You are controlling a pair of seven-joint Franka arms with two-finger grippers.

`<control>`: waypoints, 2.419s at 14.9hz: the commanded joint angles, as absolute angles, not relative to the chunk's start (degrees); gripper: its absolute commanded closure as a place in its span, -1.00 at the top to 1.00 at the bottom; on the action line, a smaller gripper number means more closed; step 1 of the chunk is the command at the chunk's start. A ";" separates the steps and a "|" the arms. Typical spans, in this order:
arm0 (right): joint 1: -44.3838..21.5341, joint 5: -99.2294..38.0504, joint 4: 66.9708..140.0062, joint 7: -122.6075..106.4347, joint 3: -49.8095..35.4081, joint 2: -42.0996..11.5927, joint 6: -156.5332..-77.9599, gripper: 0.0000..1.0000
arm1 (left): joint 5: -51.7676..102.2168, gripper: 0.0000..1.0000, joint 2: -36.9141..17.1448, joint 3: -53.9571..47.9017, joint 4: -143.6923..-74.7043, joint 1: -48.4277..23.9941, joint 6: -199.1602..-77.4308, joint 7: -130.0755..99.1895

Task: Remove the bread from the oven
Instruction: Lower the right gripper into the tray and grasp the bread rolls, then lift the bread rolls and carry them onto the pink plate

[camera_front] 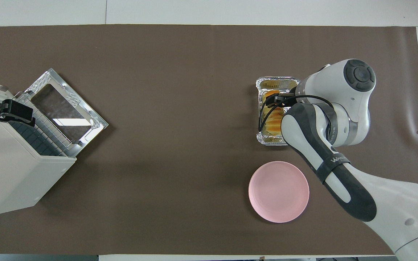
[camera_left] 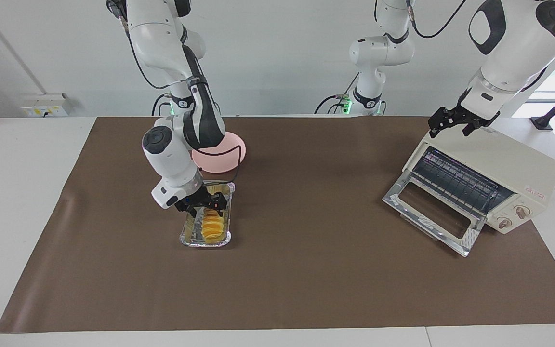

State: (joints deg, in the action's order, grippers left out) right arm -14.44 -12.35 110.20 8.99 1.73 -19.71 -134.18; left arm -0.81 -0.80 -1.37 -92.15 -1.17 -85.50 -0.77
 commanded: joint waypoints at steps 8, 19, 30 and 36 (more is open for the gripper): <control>-15.21 -12.57 111.53 8.79 1.41 -19.86 -135.53 -0.69 | -0.53 1.00 -0.09 -1.05 -92.72 -1.32 -85.78 -0.70; -14.50 -12.48 111.95 8.97 1.67 -3.63 -108.67 -1.00 | -0.53 1.00 -0.09 -1.05 -92.81 -1.32 -85.78 -0.70; -19.15 -12.48 145.53 14.92 0.09 17.14 -120.64 -1.00 | -0.53 1.00 -0.09 -1.05 -92.72 -1.32 -85.78 -0.70; -23.12 -12.48 149.58 17.58 0.09 13.80 -130.60 -1.00 | -0.53 1.00 -0.09 -1.05 -92.81 -1.32 -85.78 -0.70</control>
State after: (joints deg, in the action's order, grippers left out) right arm -23.49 -12.35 148.07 17.48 -0.17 13.96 -128.36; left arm -0.81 -0.80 -1.37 -92.15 -1.17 -85.50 -0.77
